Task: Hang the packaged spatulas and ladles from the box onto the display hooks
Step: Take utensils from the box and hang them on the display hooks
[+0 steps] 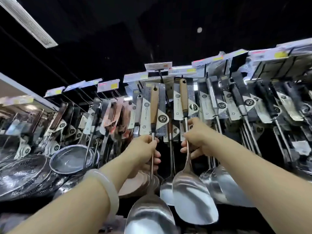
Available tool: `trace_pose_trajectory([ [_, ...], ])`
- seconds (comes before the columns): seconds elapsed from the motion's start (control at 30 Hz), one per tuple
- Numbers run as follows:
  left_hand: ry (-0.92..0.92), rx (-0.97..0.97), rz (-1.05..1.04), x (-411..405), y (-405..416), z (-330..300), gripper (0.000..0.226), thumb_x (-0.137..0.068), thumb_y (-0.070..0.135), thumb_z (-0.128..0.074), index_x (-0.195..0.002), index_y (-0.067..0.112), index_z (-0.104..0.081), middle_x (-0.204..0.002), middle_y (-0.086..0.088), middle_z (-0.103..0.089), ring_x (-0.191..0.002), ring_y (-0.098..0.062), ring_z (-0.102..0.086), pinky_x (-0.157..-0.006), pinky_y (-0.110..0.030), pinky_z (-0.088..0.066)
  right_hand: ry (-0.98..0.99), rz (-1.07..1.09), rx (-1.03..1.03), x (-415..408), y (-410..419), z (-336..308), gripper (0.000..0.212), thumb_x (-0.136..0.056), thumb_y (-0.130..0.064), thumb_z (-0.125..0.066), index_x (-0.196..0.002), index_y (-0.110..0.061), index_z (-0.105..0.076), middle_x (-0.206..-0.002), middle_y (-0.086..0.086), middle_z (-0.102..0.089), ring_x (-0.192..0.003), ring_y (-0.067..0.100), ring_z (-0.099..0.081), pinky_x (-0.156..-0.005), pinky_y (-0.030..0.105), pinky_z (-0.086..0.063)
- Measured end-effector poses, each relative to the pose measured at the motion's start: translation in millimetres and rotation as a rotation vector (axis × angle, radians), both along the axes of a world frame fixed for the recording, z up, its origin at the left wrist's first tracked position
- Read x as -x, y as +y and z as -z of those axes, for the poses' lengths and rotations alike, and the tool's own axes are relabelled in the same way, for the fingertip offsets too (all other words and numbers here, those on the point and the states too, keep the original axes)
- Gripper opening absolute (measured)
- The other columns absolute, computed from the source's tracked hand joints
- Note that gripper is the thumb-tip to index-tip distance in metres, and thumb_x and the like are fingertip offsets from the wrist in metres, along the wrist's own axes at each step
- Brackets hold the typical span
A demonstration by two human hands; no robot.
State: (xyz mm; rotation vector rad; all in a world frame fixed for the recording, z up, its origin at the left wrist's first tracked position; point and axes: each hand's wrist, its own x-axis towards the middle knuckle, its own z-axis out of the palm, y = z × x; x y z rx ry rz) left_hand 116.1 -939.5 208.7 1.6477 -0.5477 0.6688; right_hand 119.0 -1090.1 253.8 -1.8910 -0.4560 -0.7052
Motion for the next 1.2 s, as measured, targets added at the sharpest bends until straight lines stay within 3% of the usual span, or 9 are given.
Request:
trace_pose_trajectory([
  [0.1,-0.001,-0.005,0.037,-9.9,8.5,-7.2,0.019,-0.098,0.021,-0.036,-0.091,0.021,-0.053,-0.066,-0.004,-0.053,-0.053,-0.015,-0.053,-0.054,-0.029,-0.054,-0.045,0.081,-0.008,-5.4,8.3,-4.8,0.043,-0.096,-0.006,-0.026,-0.133,-0.028,-0.024,-0.077,0.012,-0.052,-0.06,0.023,-0.056,-0.054,0.037,-0.048],
  [0.2,0.006,-0.001,0.068,-12.3,10.7,-8.1,0.021,-0.098,0.021,-0.036,-0.084,0.023,-0.053,-0.066,-0.005,-0.053,-0.053,-0.016,-0.053,-0.055,-0.03,-0.054,-0.047,0.14,-0.02,-12.2,11.0,-8.9,0.046,-0.096,-0.005,-0.026,-0.136,-0.027,-0.021,-0.08,0.013,-0.052,-0.06,0.023,-0.057,-0.052,0.037,-0.048],
  [0.33,0.008,-0.023,0.099,-16.0,11.0,-11.2,0.02,-0.098,0.02,-0.035,-0.088,0.022,-0.053,-0.067,-0.005,-0.053,-0.055,-0.016,-0.053,-0.058,-0.031,-0.054,-0.047,0.197,-0.032,-18.8,12.1,-18.2,0.049,-0.094,-0.002,-0.025,-0.136,-0.026,-0.022,-0.093,0.019,-0.052,-0.06,0.024,-0.056,-0.051,0.038,-0.048],
  [0.43,-0.016,-0.043,0.108,-16.2,7.0,-15.9,0.018,-0.098,0.02,-0.035,-0.093,0.018,-0.052,-0.066,-0.006,-0.052,-0.055,-0.016,-0.052,-0.059,-0.033,-0.053,-0.055,0.22,-0.014,-22.9,8.0,-21.4,0.047,-0.095,-0.005,-0.026,-0.135,-0.027,-0.022,-0.09,0.018,-0.051,-0.058,0.023,-0.053,-0.05,0.036,-0.046],
  [0.53,-0.026,-0.055,0.104,-18.0,3.7,-21.2,0.017,-0.098,0.02,-0.036,-0.098,0.016,-0.052,-0.066,-0.006,-0.052,-0.054,-0.017,-0.052,-0.059,-0.033,-0.053,-0.077,0.235,0.031,-27.4,2.9,-19.3,0.048,-0.094,-0.002,-0.028,-0.136,-0.026,-0.022,-0.082,0.015,-0.052,-0.057,0.022,-0.054,-0.054,0.038,-0.049],
  [0.7,-0.006,-0.044,0.1,-22.2,-0.3,-20.7,0.019,-0.099,0.019,-0.035,-0.09,0.018,-0.052,-0.066,-0.006,-0.051,-0.054,-0.016,-0.051,-0.057,-0.032,-0.052,-0.044,0.276,0.064,-36.2,1.2,-12.1,0.052,-0.093,0.0,-0.026,-0.138,-0.026,-0.021,-0.097,0.02,-0.054,-0.057,0.022,-0.056,-0.064,0.047,-0.055],
  [0.87,0.014,-0.018,0.131,-26.4,-4.0,-22.6,0.016,-0.099,0.019,-0.037,-0.096,0.014,-0.052,-0.067,-0.006,-0.051,-0.056,-0.017,-0.052,-0.063,-0.036,-0.053,-0.049,0.23,0.029,-53.3,3.1,-11.0,0.051,-0.094,-0.002,-0.027,-0.138,-0.028,-0.021,-0.096,0.021,-0.053,-0.057,0.022,-0.056,-0.057,0.043,-0.052],
  [1.03,0.009,-0.032,0.138,-30.6,-6.6,-27.5,0.016,-0.098,0.021,-0.037,-0.096,0.017,-0.052,-0.065,-0.004,-0.051,-0.053,-0.015,-0.053,-0.061,-0.033,-0.055,0.055,0.185,-0.068,-68.5,-0.4,-16.4,0.037,-0.1,-0.019,-0.019,-0.137,-0.019,-0.027,-0.078,0.016,-0.051,-0.056,0.024,-0.053,-0.05,0.039,-0.04],
  [1.2,0.029,-0.022,0.143,-34.3,-3.8,-26.2,0.017,-0.099,0.02,-0.038,-0.092,0.018,-0.053,-0.067,-0.005,-0.052,-0.056,-0.015,-0.055,-0.061,-0.034,-0.056,0.002,0.286,0.054,-95.2,0.1,-13.7,0.058,-0.093,0.002,-0.028,-0.14,-0.03,-0.016,-0.119,0.024,-0.055,-0.058,0.023,-0.057,-0.054,0.038,-0.05],
])
